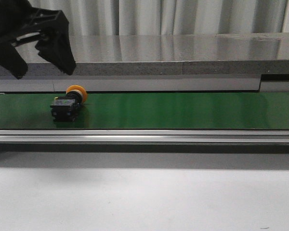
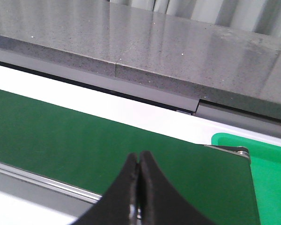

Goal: Move button from right to left

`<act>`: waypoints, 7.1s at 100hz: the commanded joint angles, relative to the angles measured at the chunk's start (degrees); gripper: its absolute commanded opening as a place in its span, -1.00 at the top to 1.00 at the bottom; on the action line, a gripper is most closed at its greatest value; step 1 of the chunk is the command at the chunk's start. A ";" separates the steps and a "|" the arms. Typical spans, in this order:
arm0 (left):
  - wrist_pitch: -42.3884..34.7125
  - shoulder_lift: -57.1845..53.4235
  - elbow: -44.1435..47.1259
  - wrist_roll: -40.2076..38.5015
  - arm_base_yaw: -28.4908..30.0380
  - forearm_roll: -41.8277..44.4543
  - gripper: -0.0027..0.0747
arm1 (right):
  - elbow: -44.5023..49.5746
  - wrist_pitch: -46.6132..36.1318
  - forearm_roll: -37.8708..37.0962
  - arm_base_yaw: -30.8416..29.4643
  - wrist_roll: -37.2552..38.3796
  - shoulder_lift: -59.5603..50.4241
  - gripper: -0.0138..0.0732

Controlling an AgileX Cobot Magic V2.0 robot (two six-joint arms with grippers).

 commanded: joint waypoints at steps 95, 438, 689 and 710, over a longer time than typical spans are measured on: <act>0.59 2.66 -2.08 -3.20 0.08 13.14 0.32 | -1.53 -3.78 0.72 0.02 -0.39 0.15 0.84; -6.36 -27.07 12.66 -4.51 18.32 12.39 -0.27 | -1.53 -3.78 0.72 0.02 -0.39 0.15 0.84; -37.65 -78.29 58.79 -4.51 14.12 11.51 0.92 | -1.53 -3.78 0.72 0.02 -0.39 0.15 0.84; -37.65 -87.46 65.01 -4.51 14.12 11.61 0.92 | -1.53 -3.78 0.72 0.02 -0.39 0.15 0.84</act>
